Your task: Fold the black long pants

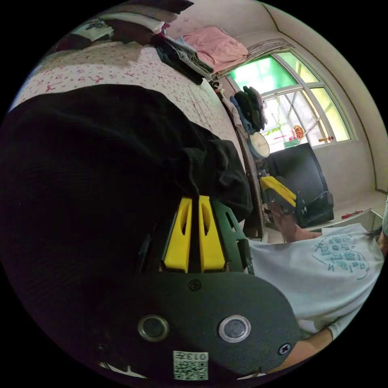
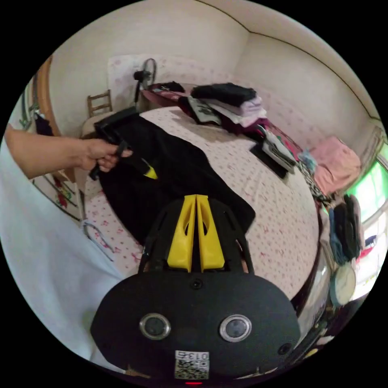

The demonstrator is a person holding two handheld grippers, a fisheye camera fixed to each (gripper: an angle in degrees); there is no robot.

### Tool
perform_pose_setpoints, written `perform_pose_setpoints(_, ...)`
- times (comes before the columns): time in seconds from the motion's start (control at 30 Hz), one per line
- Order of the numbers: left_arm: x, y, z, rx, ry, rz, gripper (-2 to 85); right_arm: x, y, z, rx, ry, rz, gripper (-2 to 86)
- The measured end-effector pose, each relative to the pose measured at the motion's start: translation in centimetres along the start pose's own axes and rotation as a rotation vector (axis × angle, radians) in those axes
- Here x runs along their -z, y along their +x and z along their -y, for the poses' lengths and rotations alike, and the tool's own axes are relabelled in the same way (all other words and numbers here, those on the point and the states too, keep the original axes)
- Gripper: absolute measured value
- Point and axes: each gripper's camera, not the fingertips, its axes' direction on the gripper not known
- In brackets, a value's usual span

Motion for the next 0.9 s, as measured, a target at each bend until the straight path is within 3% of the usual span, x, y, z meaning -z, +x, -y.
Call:
perform_pose_setpoints(0.1, 0.2, 0.7, -0.5, -0.006, -0.003, 0.029, 1.5, -1.8, 4.0, -2.2, -0.135, -0.137, -0.059, 0.1)
perform_pose_setpoints(0.17, 0.1, 1.3, -0.5, -0.019, -0.015, 0.039, 1.6, -5.7, 5.1, -3.9, -0.104, -0.333, 0.091, 0.1)
perform_pose_setpoints(0.3, 0.9, 3.4, -0.7, -0.039, -0.029, 0.074, 2.2, -4.4, 8.5, -3.4, -0.265, -0.285, 0.215, 0.1)
perform_pose_setpoints(0.4, 2.3, 4.5, -1.9, -0.018, 0.005, 0.03, 3.5, -0.3, 9.9, -3.9, -0.303, -0.141, 0.158, 0.1)
perform_pose_setpoints(0.53, 2.7, 6.6, -3.8, 0.019, 0.018, 0.043, 9.5, 1.3, 8.6, -5.8, -0.2, -0.178, 0.131, 0.1)
perform_pose_setpoints(0.63, 0.3, 8.1, -4.6, 0.028, -0.059, 0.1, 5.2, -1.2, 6.7, -7.0, -0.121, -0.309, 0.114, 0.2)
perform_pose_setpoints(0.7, -1.0, 8.5, -5.0, 0.047, -0.101, 0.154, 2.9, -2.3, 6.3, -7.6, -0.14, -0.286, 0.087, 0.2)
perform_pose_setpoints(0.9, 0.1, 10.6, -8.2, 0.056, -0.024, 0.169, 1.0, -0.6, 8.6, -6.9, -0.093, -0.321, 0.147, -0.1)
